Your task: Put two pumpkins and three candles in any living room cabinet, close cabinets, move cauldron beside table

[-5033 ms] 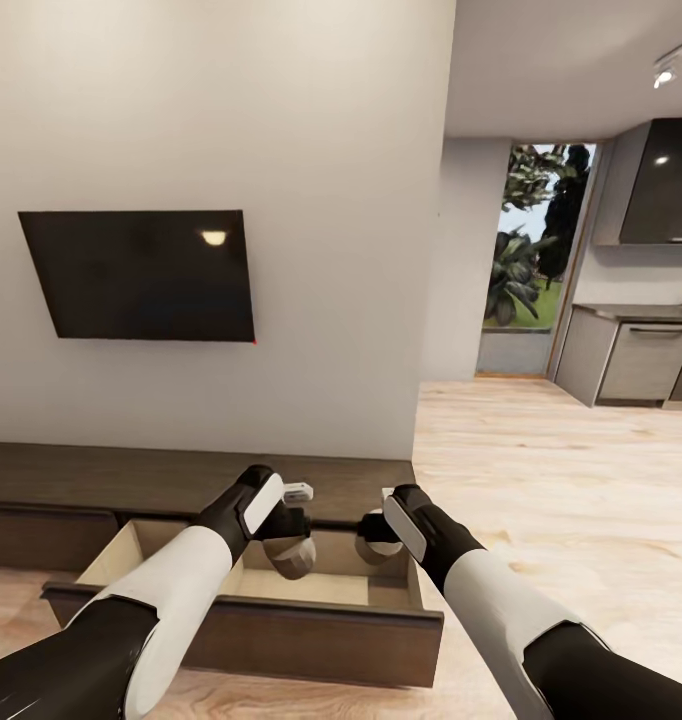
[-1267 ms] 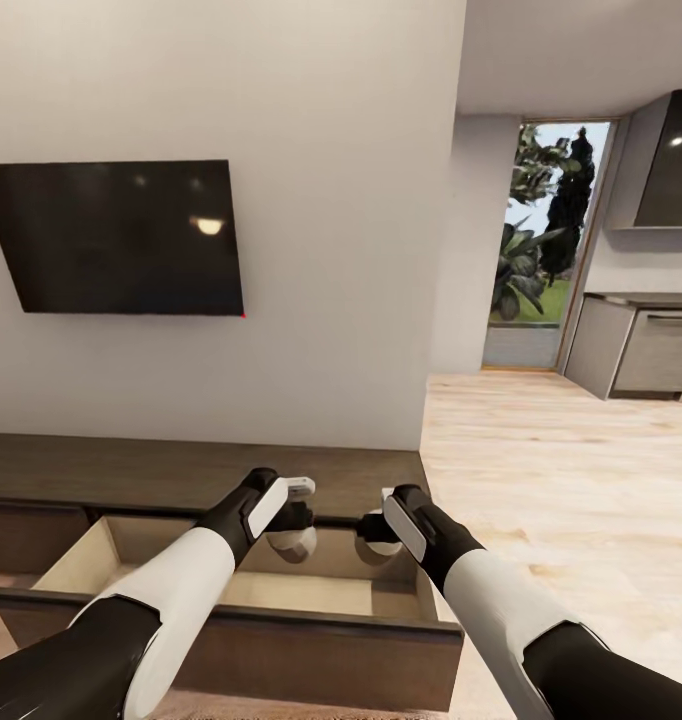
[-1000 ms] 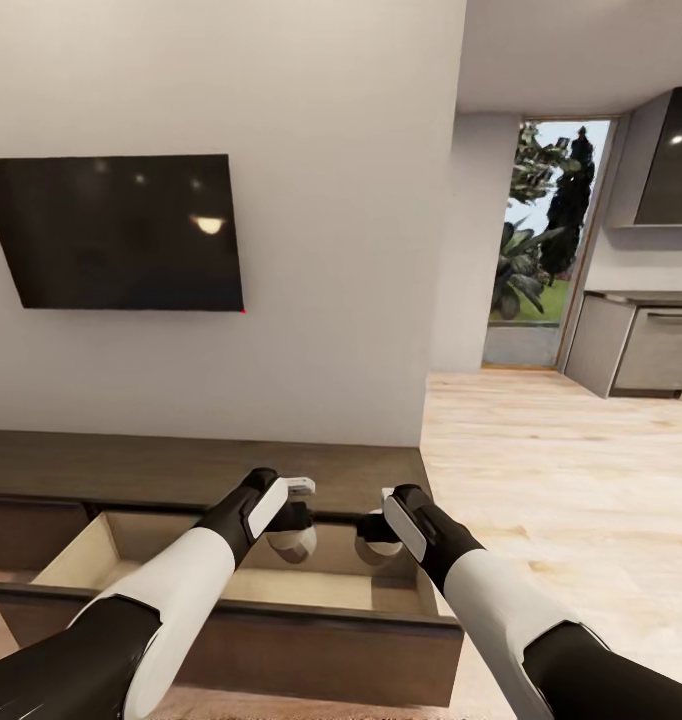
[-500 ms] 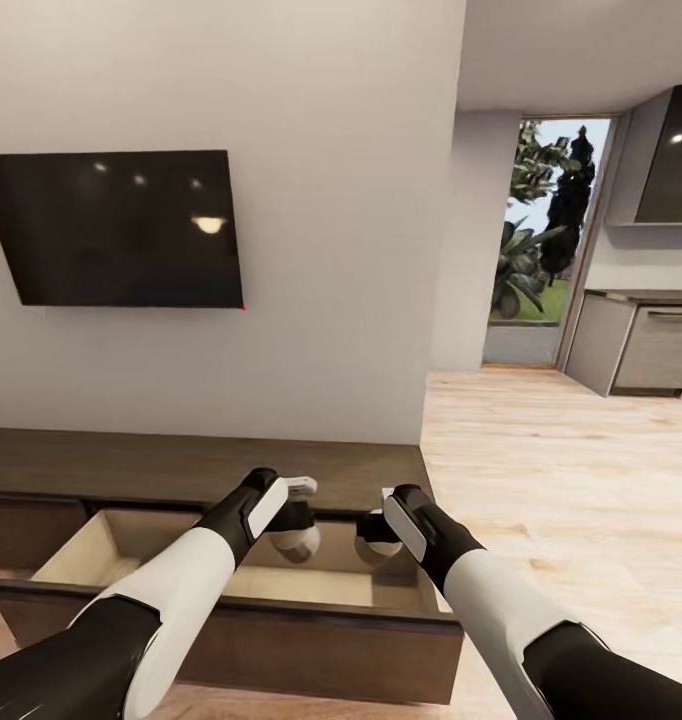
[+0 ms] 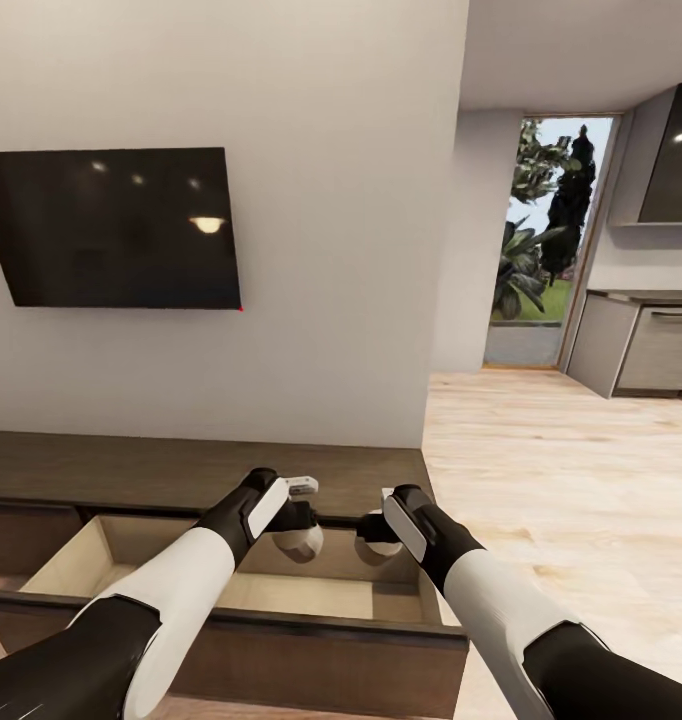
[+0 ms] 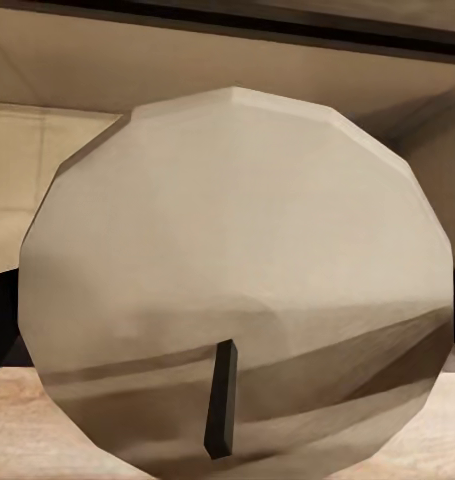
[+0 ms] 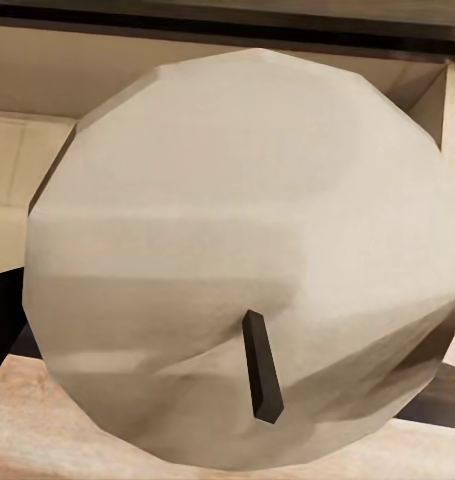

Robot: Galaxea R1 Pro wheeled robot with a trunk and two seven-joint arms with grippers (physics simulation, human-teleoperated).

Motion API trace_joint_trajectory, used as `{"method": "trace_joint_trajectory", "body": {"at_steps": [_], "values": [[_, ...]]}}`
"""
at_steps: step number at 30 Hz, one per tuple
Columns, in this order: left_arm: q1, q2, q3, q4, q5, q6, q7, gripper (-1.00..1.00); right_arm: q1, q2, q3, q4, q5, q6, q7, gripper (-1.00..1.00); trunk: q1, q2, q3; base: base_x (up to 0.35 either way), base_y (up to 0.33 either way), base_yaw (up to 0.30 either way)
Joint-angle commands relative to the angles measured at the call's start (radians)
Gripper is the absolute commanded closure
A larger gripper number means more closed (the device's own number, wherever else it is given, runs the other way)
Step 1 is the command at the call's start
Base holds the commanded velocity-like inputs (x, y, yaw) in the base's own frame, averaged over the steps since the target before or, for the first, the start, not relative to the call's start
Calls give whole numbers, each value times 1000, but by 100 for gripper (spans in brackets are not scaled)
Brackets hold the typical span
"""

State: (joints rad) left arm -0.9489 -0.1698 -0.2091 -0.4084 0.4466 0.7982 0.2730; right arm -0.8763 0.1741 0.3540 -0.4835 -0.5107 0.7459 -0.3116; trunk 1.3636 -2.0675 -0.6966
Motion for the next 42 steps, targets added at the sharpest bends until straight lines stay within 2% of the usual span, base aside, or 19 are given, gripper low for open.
{"method": "trace_joint_trajectory", "body": {"at_steps": [1,9,15,25,39,42], "values": [[-1,1,-7,-1,11,3,8,100,-1,-1,6,-1,-10,2,-11,100,4,-8,-4,0,0,0],[-1,0,-7,12,10,3,8,100,-1,-4,6,-1,-10,5,28,100,34,-64,-29,0,0,0],[-1,0,-7,21,9,4,8,100,-1,-5,7,0,0,16,24,100,57,-106,-48,0,0,0],[-1,0,-12,22,9,6,9,100,-1,-4,8,6,1,20,-67,100,96,-176,-79,0,0,0],[-1,0,-14,22,9,6,9,100,-1,-4,26,6,0,20,-75,100,149,-274,-123,0,0,0],[-1,0,-13,22,9,6,9,100,-1,-4,26,6,0,20,-74,100,149,-274,-123,0,0,0]]}}
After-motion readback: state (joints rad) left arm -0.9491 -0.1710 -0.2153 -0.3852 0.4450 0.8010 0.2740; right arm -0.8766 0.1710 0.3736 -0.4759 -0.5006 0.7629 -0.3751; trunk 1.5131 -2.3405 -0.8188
